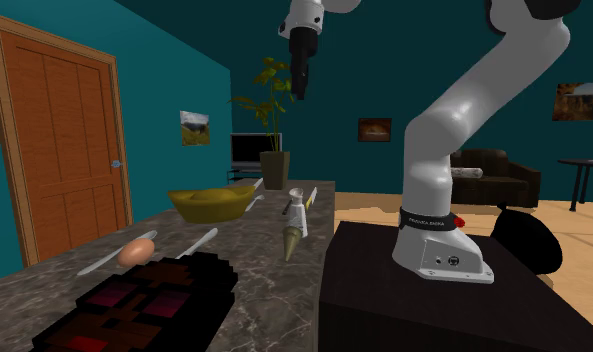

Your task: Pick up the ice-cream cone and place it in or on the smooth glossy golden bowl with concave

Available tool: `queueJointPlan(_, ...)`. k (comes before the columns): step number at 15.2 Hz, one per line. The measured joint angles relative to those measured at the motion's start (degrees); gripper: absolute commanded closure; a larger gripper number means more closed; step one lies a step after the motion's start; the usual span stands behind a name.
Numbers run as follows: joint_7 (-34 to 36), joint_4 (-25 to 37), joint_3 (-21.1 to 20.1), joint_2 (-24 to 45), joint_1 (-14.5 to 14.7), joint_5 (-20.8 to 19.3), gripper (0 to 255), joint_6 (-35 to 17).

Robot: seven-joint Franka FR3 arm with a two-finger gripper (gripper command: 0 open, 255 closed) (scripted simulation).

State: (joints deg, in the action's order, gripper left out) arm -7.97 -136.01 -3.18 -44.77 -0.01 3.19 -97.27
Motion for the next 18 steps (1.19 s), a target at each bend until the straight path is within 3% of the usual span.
queueJointPlan(6, -6.6, -4.7, 0.1, 2.5, 3.4, 0.1, 0, -5.2)
queueJointPlan(18, -26.1, -17.2, -0.8, 14.4, 13.2, 0.5, 0, -23.8)
